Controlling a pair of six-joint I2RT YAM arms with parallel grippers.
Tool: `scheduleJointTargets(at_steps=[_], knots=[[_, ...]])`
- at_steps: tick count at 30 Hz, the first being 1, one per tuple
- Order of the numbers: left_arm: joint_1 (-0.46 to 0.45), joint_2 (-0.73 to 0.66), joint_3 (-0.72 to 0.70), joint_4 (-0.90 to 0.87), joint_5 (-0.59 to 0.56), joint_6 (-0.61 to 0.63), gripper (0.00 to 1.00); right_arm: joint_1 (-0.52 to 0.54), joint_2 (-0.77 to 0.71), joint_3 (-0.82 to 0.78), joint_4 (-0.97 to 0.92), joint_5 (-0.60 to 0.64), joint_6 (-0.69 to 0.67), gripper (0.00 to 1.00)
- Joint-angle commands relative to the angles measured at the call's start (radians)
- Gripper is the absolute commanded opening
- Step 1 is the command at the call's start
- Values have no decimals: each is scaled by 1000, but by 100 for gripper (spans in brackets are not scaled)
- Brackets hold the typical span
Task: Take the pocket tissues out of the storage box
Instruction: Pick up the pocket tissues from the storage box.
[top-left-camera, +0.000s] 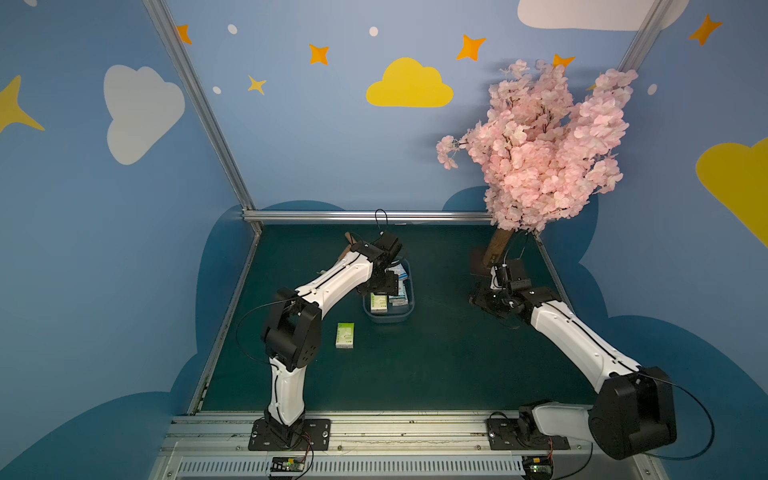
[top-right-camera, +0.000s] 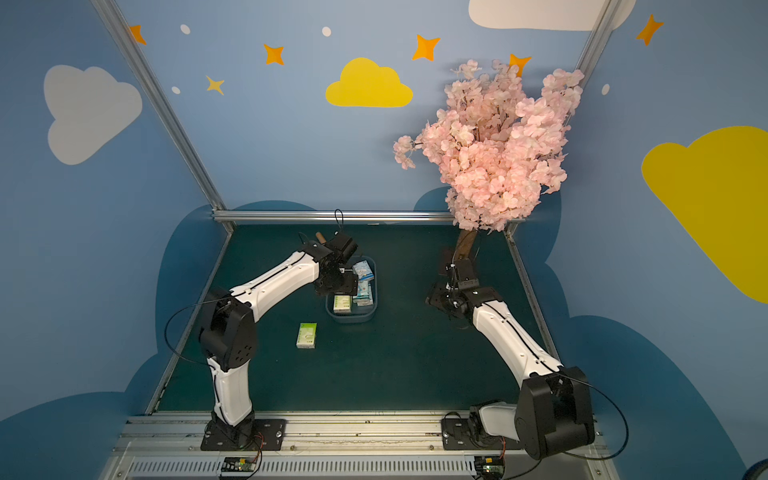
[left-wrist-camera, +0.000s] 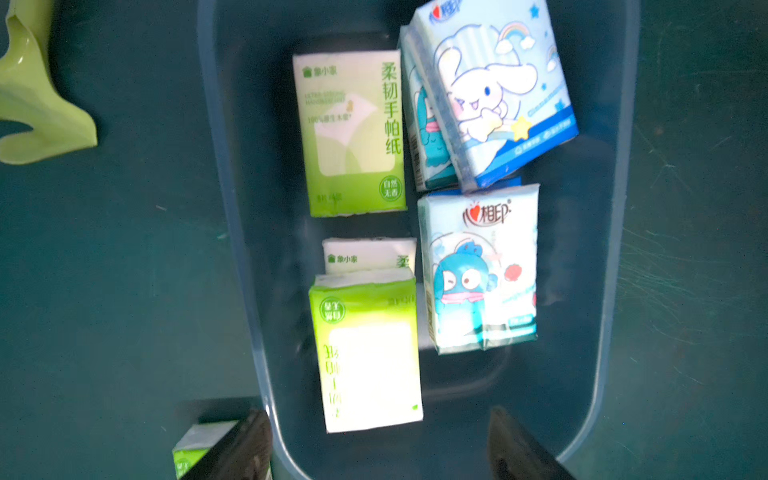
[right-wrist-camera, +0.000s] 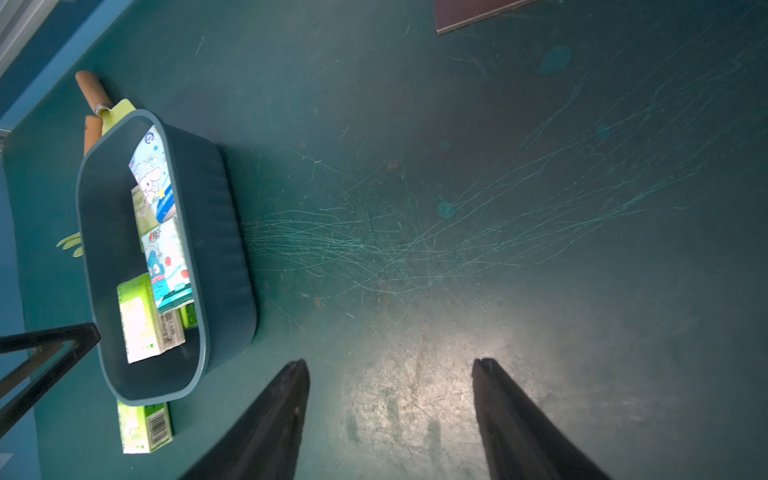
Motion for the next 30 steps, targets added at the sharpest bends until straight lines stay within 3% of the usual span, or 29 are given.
scheduleJointTargets(at_steps=[1,22,30], knots=[[2,37,41,-28,-13,8,77,-4,-26,-2,-16,37,18,68],[3,169,58,-38,-7,24,72,-18,-14,7,-22,37,16,68],[2,175,39,-18,8,39,64,-18,-11,7,-22,34,16,69]])
